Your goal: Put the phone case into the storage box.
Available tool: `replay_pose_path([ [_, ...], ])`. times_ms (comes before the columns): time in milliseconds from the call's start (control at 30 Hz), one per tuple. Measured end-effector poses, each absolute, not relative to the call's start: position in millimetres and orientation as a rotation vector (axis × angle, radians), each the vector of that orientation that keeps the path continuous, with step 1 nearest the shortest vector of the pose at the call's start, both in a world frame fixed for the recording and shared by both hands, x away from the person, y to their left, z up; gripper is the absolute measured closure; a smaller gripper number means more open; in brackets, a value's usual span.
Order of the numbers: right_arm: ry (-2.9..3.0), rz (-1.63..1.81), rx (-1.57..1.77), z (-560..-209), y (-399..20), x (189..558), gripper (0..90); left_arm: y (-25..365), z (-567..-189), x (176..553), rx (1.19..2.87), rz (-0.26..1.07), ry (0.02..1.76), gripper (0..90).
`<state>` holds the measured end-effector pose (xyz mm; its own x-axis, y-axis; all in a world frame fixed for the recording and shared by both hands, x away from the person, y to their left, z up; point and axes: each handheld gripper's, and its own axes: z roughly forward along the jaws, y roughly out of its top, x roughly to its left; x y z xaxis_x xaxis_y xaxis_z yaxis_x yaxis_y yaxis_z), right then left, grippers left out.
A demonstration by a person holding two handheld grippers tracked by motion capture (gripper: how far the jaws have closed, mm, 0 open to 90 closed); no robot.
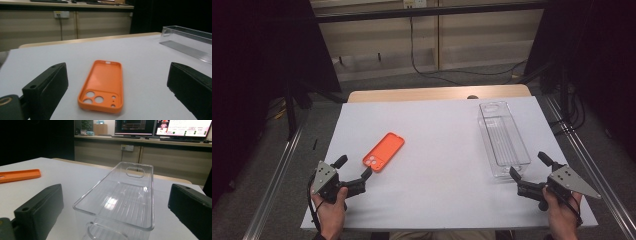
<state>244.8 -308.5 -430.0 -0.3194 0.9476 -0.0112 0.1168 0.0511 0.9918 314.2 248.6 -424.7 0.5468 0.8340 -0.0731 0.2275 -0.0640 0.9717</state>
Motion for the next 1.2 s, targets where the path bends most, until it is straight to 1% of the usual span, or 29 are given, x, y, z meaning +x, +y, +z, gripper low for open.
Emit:
replay_pose_path([
  [100,1.560,1.358,1.105,-430,-308,245,0.0,247,-425,316,1.599,0.594,0.923,3.5],
  [533,1.560,1.354,1.100,-429,-305,244,0.0,243,-424,328,1.551,0.580,0.922,3.0],
  [833,1.564,1.343,1.103,-430,-306,245,0.0,239,-421,338,1.551,0.627,0.926,1.6],
  [1000,1.563,1.343,1.103,-429,-306,245,0.0,234,-419,344,1.551,0.646,0.893,1.7],
  [1200,1.561,1.343,1.101,-429,-306,244,0.0,232,-419,351,1.551,0.667,0.896,1.9],
])
